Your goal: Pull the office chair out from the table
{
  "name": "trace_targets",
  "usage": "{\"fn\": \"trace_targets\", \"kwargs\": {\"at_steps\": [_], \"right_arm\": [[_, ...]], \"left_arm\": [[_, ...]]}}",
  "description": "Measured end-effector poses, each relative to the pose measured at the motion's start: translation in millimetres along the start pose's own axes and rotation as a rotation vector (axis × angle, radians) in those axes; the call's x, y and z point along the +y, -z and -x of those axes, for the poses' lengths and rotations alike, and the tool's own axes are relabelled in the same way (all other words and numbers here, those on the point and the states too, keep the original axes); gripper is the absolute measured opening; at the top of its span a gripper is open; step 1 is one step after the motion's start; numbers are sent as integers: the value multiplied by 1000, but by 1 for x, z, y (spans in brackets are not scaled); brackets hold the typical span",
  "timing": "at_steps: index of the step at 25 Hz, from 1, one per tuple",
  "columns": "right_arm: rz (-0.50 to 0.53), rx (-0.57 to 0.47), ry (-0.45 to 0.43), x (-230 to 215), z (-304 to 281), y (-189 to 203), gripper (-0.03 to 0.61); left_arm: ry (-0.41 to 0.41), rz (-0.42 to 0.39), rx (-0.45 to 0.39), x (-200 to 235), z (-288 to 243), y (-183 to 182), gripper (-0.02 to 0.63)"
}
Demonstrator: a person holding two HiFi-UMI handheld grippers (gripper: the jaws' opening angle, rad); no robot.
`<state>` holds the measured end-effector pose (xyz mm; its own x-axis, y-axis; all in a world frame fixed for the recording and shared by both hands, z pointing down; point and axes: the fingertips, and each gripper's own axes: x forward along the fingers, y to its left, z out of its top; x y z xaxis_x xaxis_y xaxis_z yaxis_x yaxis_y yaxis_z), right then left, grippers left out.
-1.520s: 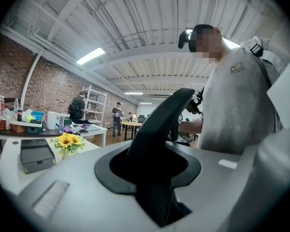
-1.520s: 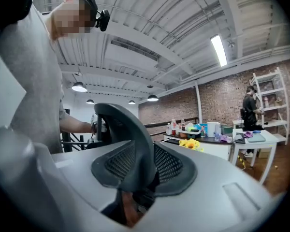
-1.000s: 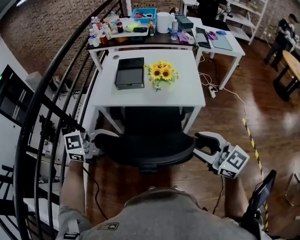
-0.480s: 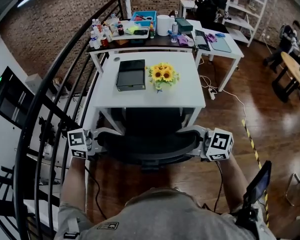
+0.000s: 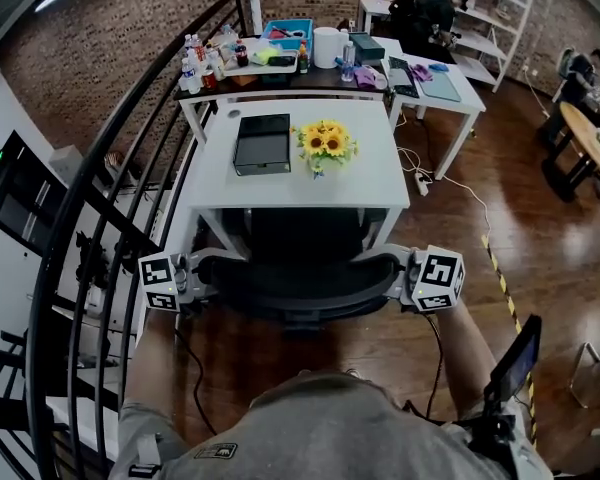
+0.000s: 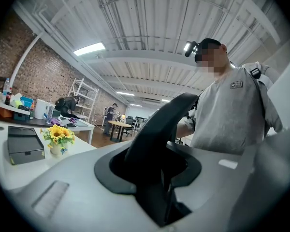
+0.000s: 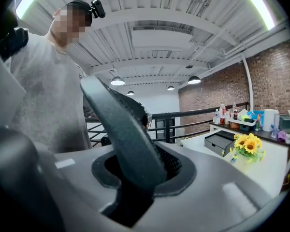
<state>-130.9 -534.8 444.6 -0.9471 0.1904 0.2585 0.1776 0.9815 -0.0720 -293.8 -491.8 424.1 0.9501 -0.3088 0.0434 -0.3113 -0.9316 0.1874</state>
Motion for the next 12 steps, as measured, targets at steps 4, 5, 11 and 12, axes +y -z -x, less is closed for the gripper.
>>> {"fn": "trace_targets", "kwargs": {"at_steps": [4,5,11,12], "right_arm": [[19,6,10,5,1,1,126],[25,10,11,6,1,1,126],[37,30,18,14,2,5,127],[38,32,21,15,2,5,129]], "left_arm": [[0,-15,12,-5,-1,0,127],[0,-19,15,-6,-1,0,129],[-2,-29,34,-15,-3,3,135],[-1,-30,36,-16,-3,4,135]]}}
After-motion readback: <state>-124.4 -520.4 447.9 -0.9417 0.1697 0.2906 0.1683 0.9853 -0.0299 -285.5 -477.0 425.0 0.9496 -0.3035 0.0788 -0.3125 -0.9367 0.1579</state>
